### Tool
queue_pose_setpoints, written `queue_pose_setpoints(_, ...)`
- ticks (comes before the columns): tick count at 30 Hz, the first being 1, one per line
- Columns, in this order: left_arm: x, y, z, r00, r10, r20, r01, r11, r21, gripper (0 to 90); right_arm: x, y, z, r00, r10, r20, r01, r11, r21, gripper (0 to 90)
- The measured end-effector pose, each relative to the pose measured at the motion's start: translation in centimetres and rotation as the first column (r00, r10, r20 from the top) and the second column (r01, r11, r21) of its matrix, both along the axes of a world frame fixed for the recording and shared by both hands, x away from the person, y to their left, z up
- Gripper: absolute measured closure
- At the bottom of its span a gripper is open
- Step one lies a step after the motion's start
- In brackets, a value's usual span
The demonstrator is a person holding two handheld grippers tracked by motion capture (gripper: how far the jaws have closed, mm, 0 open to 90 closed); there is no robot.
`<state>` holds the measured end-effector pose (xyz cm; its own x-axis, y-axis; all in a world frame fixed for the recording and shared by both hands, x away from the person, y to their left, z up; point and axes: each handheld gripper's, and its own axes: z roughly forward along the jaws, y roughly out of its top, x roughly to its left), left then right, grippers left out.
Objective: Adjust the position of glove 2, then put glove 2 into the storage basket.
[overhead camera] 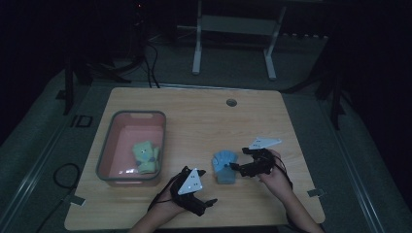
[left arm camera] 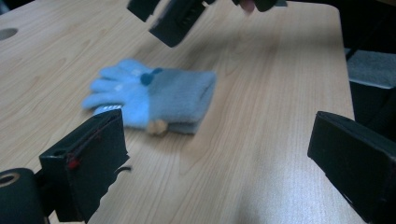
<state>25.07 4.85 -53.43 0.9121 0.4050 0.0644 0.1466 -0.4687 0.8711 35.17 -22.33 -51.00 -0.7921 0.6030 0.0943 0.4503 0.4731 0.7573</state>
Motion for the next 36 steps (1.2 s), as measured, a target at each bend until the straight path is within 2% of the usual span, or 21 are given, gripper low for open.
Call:
queue_pose_setpoints(3,0.6,-0.6,0.0,0.9999,-0.017,0.003,0.016,0.9996,0.023,5.8,0.1,-0.2,0.3,0.9998,-0.017,-0.008,0.017,0.9998,0.007,13.3)
queue_pose_setpoints(5,1.2,-1.1,-0.2,0.9993,-0.036,0.005,0.036,0.9985,0.040,7.1,0.2,-0.3,0.5,0.9997,-0.010,-0.024,0.010,0.9996,0.025,10.8)
queue_pose_setpoints(6,1.4,-1.3,-0.2,0.9990,-0.043,0.009,0.043,0.9980,0.046,8.4,0.3,-0.3,0.5,0.9996,-0.004,-0.027,0.005,0.9998,0.018,10.8)
queue_pose_setpoints(10,2.2,-2.4,-0.4,0.9959,-0.077,0.047,0.072,0.9922,0.102,14.7,0.9,-0.3,0.7,1.0000,0.000,-0.003,0.000,0.9997,-0.024,22.1)
queue_pose_setpoints(12,2.5,-2.7,-0.4,0.9946,-0.090,0.053,0.083,0.9902,0.112,15.7,1.5,-0.3,0.8,1.0000,-0.001,0.001,0.002,0.9997,-0.024,29.2)
queue_pose_setpoints(14,2.8,-3.2,-0.4,0.9926,-0.103,0.064,0.095,0.9880,0.122,20.5,1.8,-0.3,0.8,1.0000,0.000,0.001,0.000,0.9997,-0.022,30.2)
queue_pose_setpoints(15,3.2,-4.0,-0.4,0.9879,-0.134,0.078,0.122,0.9828,0.139,20.5,2.0,-0.2,0.7,1.0000,0.000,0.003,0.000,0.9998,-0.020,30.8)
queue_pose_setpoints(16,3.4,-4.3,-0.5,0.9860,-0.147,0.079,0.133,0.9792,0.153,22.9,2.8,0.0,0.4,0.9999,0.003,-0.012,-0.003,0.9999,-0.014,32.6)
queue_pose_setpoints(19,3.9,-5.3,-0.8,0.9802,-0.177,0.088,0.157,0.9674,0.199,26.4,3.7,0.5,-0.3,0.9991,0.004,-0.042,-0.004,0.9998,-0.019,32.6)
queue_pose_setpoints(22,4.6,-6.0,-1.2,0.9793,-0.190,0.069,0.170,0.9587,0.228,33.0,4.2,1.1,-1.3,0.9976,0.005,-0.069,-0.008,0.9994,-0.034,32.2)
queue_pose_setpoints(25,5.2,-6.5,-1.7,0.9797,-0.191,0.060,0.170,0.9508,0.259,35.5,4.5,1.5,-2.3,0.9956,0.004,-0.093,-0.008,0.9988,-0.049,31.4)
queue_pose_setpoints(31,5.5,-7.1,-2.0,0.9772,-0.200,0.071,0.171,0.9405,0.293,40.0,4.4,2.2,-3.5,0.9955,0.013,-0.094,-0.022,0.9946,-0.101,30.7)
queue_pose_setpoints(34,5.4,-7.2,-2.2,0.9753,-0.200,0.094,0.162,0.9359,0.313,43.0,4.4,2.2,-3.8,0.9953,0.012,-0.096,-0.023,0.9924,-0.120,30.5)
queue_pose_setpoints(36,5.3,-7.3,-2.2,0.9742,-0.196,0.112,0.151,0.9338,0.324,46.3,4.3,2.2,-3.9,0.9955,0.014,-0.094,-0.025,0.9931,-0.115,31.4)
